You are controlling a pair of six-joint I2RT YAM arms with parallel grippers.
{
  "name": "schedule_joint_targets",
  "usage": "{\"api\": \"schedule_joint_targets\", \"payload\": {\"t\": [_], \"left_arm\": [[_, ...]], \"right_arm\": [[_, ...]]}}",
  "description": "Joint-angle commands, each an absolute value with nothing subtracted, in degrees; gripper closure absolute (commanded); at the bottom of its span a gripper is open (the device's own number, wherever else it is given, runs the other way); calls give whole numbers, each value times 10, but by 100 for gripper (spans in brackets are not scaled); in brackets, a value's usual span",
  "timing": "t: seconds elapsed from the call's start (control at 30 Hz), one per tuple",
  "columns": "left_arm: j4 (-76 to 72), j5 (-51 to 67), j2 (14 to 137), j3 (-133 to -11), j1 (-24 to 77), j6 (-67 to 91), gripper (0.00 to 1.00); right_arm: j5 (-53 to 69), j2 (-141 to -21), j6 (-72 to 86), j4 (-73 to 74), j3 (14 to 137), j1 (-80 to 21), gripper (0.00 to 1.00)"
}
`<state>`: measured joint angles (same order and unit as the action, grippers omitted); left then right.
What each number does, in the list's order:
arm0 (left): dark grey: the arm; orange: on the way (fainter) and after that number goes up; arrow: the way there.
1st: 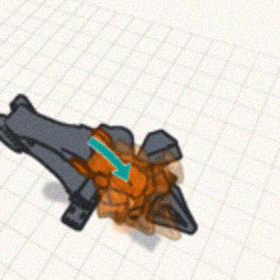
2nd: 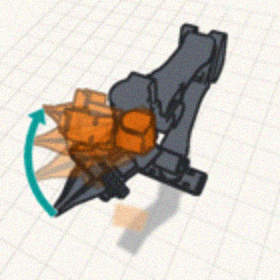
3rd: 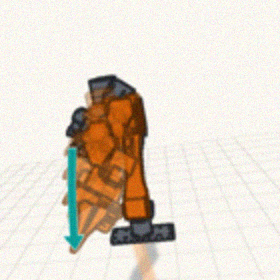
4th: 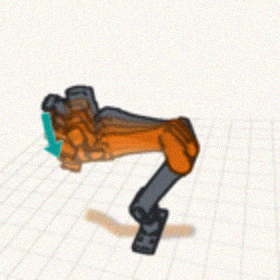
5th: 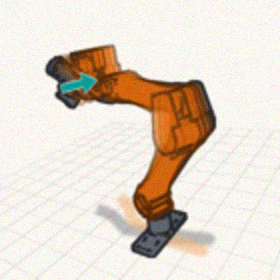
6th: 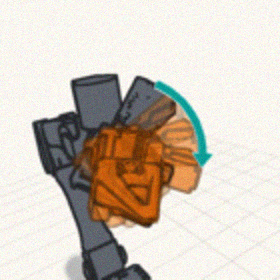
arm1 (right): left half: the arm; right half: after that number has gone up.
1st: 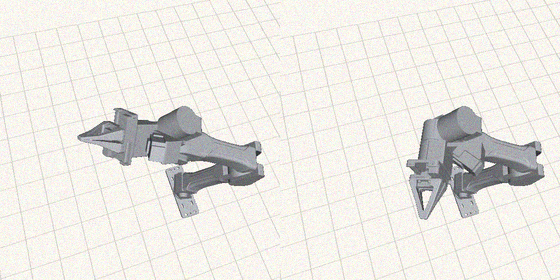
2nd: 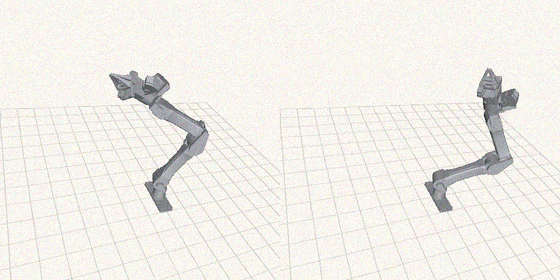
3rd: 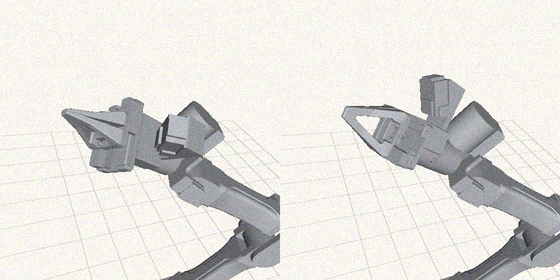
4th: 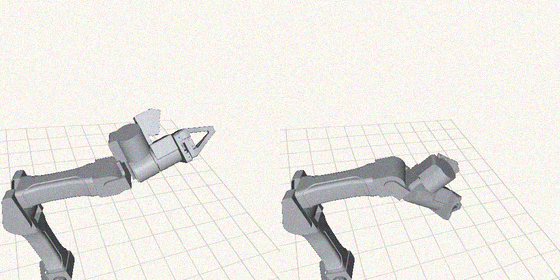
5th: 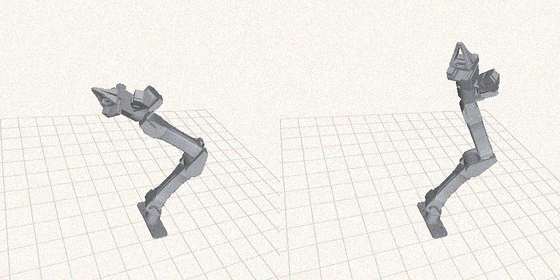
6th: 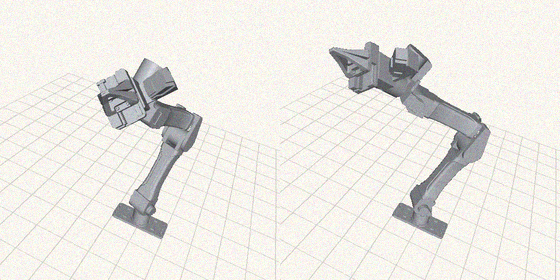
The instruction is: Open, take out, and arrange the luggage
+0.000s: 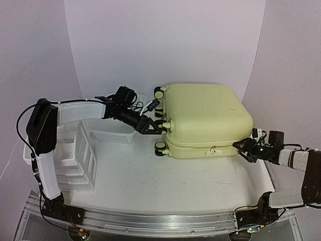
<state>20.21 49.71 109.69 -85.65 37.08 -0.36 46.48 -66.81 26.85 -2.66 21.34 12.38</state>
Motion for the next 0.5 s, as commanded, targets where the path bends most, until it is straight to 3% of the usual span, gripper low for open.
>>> {"api": "schedule_joint_targets", "payload": {"t": [0.0, 0.17, 0.33, 0.47], "left_arm": [[161, 528, 1067, -893, 381, -11, 31], [166, 516, 1066, -903, 378, -5, 29], [176, 511, 1063, -907, 372, -5, 29], [187, 502, 1057, -908, 371, -5, 28]], "right_arm": [[559, -681, 293, -143, 218, 121, 36], [542, -610, 310, -141, 189, 121, 43], [535, -654, 309, -139, 201, 120, 59], [517, -675, 310, -138, 204, 121, 64]]}}
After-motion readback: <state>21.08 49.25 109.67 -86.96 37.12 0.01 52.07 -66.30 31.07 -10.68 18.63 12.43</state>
